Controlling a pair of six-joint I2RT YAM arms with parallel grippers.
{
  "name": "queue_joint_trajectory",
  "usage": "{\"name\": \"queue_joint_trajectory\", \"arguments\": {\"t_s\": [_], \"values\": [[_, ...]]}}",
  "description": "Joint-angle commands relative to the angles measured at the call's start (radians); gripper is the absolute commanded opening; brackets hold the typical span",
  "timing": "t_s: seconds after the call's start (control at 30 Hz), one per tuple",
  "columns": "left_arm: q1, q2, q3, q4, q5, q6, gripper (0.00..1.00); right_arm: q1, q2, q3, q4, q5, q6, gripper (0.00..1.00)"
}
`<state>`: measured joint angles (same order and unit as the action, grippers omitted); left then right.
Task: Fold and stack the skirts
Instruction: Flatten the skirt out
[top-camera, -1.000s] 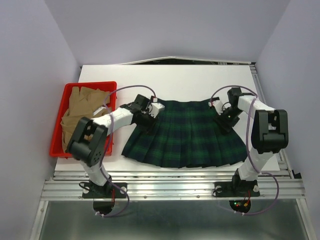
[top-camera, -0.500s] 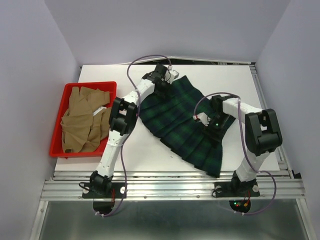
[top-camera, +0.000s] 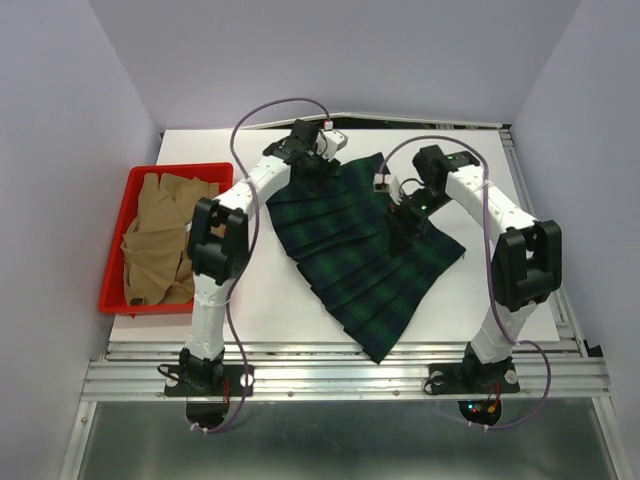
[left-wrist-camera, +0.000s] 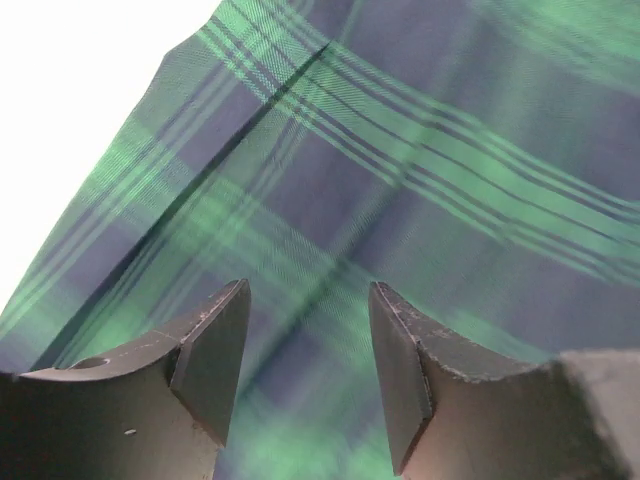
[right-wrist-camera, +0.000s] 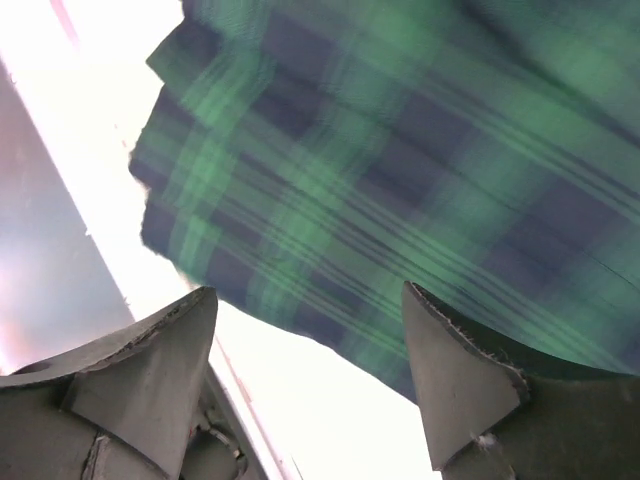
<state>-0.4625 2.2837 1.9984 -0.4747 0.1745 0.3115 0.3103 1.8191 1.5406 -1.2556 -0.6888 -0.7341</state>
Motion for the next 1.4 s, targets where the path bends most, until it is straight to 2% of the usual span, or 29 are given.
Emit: {"name": "queue_joint_trajectory", "arguments": {"t_s": [0.0,0.03,0.07,0.1,0.17,0.2,0.37,0.5,0.63,0.73,0.83,0.9,0.97,1.13,1.33,1.37], "values": [[-0.005,-0.295,-0.154,0.047,0.068,-0.034,0.62,-0.097,-0.027,0.049,0.076,0.055,0.059,0.78],[-0.019,-0.356,-0.247,0.054,0.086,-0.037,0.63,-0.131,-0.003,0.052,0.102,0.102,0.055,0.76],[-0.028,-0.357,-0.248,0.054,0.088,-0.037,0.62,-0.148,0.012,0.052,0.114,0.127,0.052,0.75],[-0.040,-0.413,-0.342,0.068,0.088,-0.037,0.63,-0.161,0.029,0.052,0.126,0.153,0.050,0.74],[-0.070,-0.461,-0.433,0.084,0.083,-0.040,0.63,-0.183,0.060,0.038,0.172,0.237,0.045,0.71],[-0.099,-0.493,-0.508,0.090,0.085,-0.051,0.62,-0.192,0.081,0.009,0.188,0.283,0.036,0.70],[-0.156,-0.538,-0.696,0.103,0.120,-0.074,0.60,-0.192,0.080,-0.134,0.263,0.393,-0.022,0.67],[-0.166,-0.537,-0.753,0.111,0.119,-0.055,0.58,-0.183,0.037,-0.264,0.243,0.423,-0.089,0.65],[-0.166,-0.497,-0.737,0.102,0.092,-0.028,0.57,-0.107,-0.032,-0.404,0.202,0.419,-0.114,0.63],[-0.163,-0.442,-0.698,0.093,0.059,-0.014,0.57,0.030,-0.099,-0.465,0.121,0.353,-0.094,0.62],[-0.162,-0.382,-0.659,0.096,0.039,0.000,0.57,0.082,-0.112,-0.432,0.009,0.198,-0.094,0.63],[-0.162,-0.342,-0.641,0.093,0.037,0.020,0.57,0.093,-0.109,-0.346,-0.071,0.093,-0.123,0.63],[-0.162,-0.326,-0.645,0.090,0.045,0.038,0.53,0.093,-0.109,-0.274,-0.132,-0.022,-0.076,0.65],[-0.162,-0.412,-0.763,0.052,0.118,0.159,0.41,0.015,-0.164,-0.075,-0.134,-0.087,-0.033,0.65],[-0.163,-0.547,-0.917,0.013,0.154,0.339,0.39,-0.143,-0.077,0.134,-0.078,-0.079,0.021,0.66],[-0.163,-0.552,-0.921,0.018,0.143,0.350,0.43,-0.143,-0.038,0.156,-0.041,-0.049,0.030,0.66]]}}
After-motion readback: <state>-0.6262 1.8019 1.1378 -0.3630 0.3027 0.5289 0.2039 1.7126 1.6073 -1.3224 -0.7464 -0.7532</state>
